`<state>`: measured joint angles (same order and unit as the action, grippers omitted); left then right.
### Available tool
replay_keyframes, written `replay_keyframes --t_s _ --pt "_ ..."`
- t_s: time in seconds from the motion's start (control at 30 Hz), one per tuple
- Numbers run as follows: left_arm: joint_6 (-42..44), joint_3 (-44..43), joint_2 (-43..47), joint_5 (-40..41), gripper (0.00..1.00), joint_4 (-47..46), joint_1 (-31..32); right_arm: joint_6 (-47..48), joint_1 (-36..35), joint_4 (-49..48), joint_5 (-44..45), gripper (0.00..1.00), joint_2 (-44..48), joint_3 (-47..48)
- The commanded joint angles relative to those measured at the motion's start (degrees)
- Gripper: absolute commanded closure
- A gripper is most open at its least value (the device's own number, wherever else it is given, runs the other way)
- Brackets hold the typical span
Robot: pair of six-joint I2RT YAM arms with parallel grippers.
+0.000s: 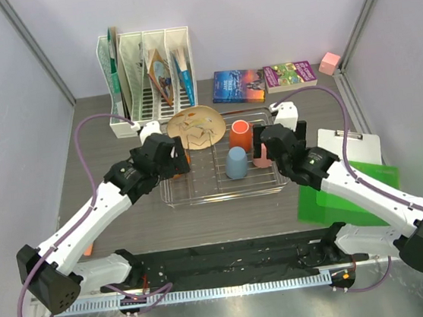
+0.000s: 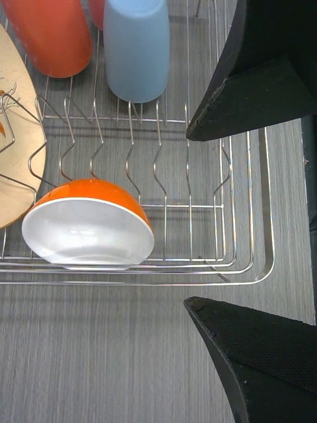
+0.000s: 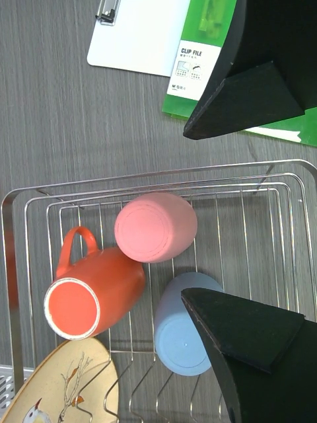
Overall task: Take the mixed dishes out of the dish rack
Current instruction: Pick up the cup from the dish rack.
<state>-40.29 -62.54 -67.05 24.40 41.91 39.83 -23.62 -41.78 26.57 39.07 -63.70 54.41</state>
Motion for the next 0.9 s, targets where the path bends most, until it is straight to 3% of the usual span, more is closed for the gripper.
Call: replay_keyframes --t_s 0.0,0.27,0.57,0.87 --pt "-0.5 -0.4 0.6 0.6 0.00 -0.3 -0.3 0.7 -0.1 -1.3 1.7 0.00 -0.5 0.5" --pt "0.3 0.1 0.4 2.4 0.00 1.2 -0.2 0.1 -0.1 3.5 8.9 0.00 -4.1 3.6" --pt "3.6 4.3 3.4 0.7 0.00 -3.8 -0.2 2.8 -0.1 2.4 7.8 0.01 -5.5 3.5" --pt "3.2 6.2 7.5 -0.8 0.00 -7.4 -0.3 1.0 -0.1 2.0 6.3 0.02 -13.9 6.6"
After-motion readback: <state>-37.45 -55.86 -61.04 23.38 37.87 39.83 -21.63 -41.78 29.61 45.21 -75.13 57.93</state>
